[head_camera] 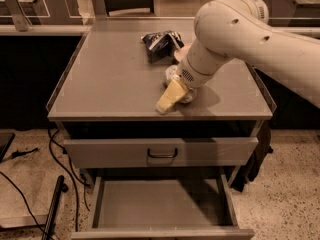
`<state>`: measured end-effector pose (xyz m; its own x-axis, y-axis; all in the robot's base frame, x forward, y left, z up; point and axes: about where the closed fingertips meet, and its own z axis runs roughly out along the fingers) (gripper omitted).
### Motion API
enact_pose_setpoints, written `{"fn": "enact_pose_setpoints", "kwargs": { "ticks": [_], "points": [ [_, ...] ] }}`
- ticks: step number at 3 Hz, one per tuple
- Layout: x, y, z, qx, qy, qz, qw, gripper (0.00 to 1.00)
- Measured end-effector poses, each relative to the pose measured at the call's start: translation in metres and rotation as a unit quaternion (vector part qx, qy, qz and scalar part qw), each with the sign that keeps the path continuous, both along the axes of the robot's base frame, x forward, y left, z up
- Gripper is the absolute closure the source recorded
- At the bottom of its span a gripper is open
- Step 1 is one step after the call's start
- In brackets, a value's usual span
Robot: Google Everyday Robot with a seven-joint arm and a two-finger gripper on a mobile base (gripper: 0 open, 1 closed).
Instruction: Place 7up can into middle drawer
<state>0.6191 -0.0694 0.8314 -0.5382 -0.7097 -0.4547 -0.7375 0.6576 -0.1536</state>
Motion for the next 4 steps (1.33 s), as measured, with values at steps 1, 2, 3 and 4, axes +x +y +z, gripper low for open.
{"fn": "enact_pose_setpoints", "kwargs": {
  "ticks": [1,2,3,4],
  "points": [
    [0.0,-0.001,-0.0017,-0.001,0.002,-0.002,1.0,0.14],
    [0.0,-0.001,-0.0017,-0.001,0.002,-0.002,1.0,0.38],
    [0.0,-0.001,-0.0017,-0.001,0.002,-0.002,1.0,0.61],
    [0.0,-0.001,-0.0017,-0.001,0.002,-0.002,1.0,0.84]
  ]
}}
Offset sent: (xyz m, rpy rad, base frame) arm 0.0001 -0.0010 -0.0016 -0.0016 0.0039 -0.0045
